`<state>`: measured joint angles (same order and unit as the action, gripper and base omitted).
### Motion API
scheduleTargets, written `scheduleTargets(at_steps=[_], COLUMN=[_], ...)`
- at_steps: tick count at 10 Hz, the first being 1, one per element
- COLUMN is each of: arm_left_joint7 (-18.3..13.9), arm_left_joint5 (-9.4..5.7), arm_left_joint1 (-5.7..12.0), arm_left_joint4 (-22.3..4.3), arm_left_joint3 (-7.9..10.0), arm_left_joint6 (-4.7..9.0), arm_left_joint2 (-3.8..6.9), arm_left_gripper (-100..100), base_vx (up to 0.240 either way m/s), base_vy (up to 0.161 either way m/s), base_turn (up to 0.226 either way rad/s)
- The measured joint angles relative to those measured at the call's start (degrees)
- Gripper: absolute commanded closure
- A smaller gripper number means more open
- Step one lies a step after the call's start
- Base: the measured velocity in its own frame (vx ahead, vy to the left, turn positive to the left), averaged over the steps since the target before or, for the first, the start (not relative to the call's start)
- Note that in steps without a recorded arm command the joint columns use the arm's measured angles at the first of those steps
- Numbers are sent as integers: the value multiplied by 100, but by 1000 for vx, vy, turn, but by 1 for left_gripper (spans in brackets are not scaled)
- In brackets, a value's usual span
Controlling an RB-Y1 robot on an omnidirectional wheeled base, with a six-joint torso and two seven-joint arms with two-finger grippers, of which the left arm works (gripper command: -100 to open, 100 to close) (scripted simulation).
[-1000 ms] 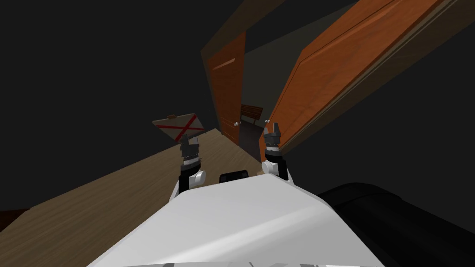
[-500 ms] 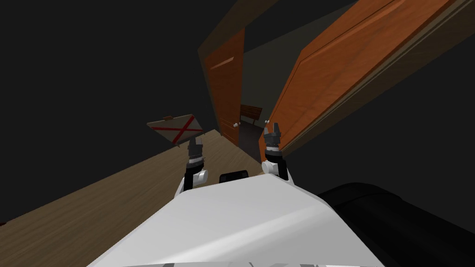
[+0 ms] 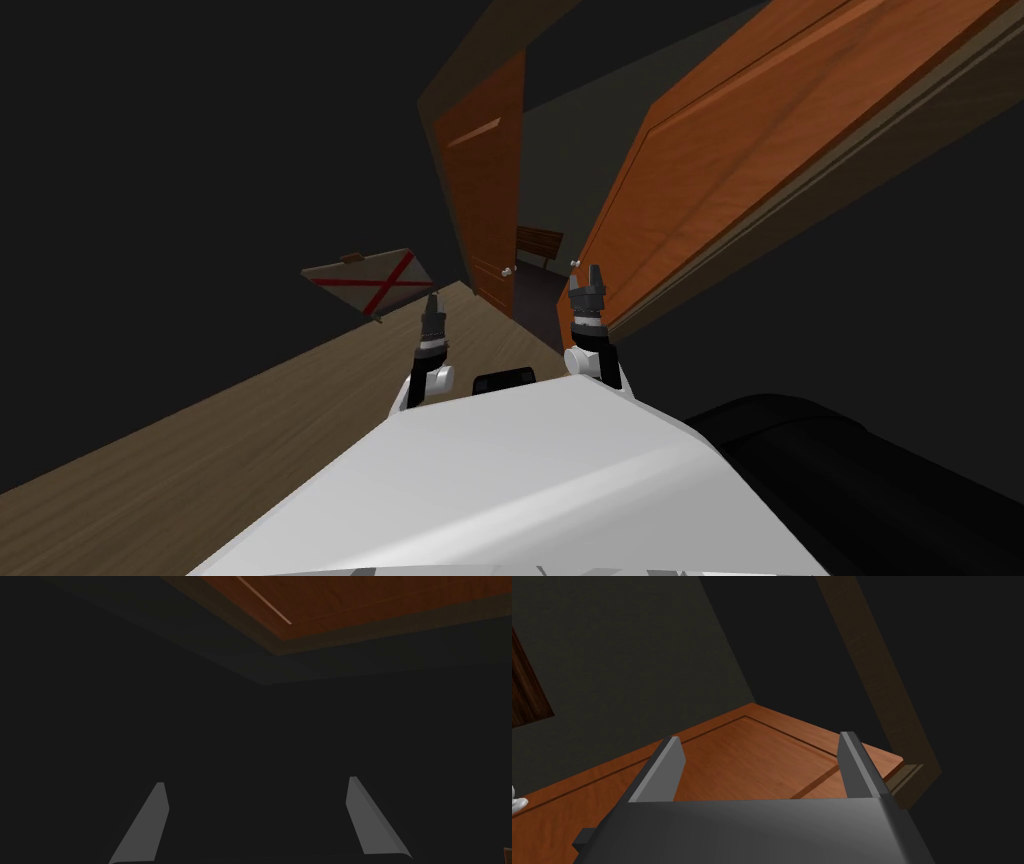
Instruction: Push the door open
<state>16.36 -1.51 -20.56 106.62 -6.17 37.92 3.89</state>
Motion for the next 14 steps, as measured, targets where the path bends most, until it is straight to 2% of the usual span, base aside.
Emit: scheduleTargets(at_steps=[3,4,6,8,13,14], arm_left_joint7=[344,474,713,954,1600,1737], arm_left_joint5=[13,32,38,47,81,94], arm_left_joint1=[195,210,385,481,849,876], arm_left_joint4=[-325,-459,-827,-1023,-1816,-1939], arm_left_joint3=[-128,-205,-284,-384,-640,-707], arm_left_joint6=[-20,26,120,115,246,276], arm_left_joint2=[73,77,126,183,274,289], arm_left_gripper=[-100,-100,-100,-100,-100,-100], base_vx=[94,116,107,104,90,98], base_vy=[14,8,21,26,22,28], base_turn=[-53,-59,-52,-59,-60,-58])
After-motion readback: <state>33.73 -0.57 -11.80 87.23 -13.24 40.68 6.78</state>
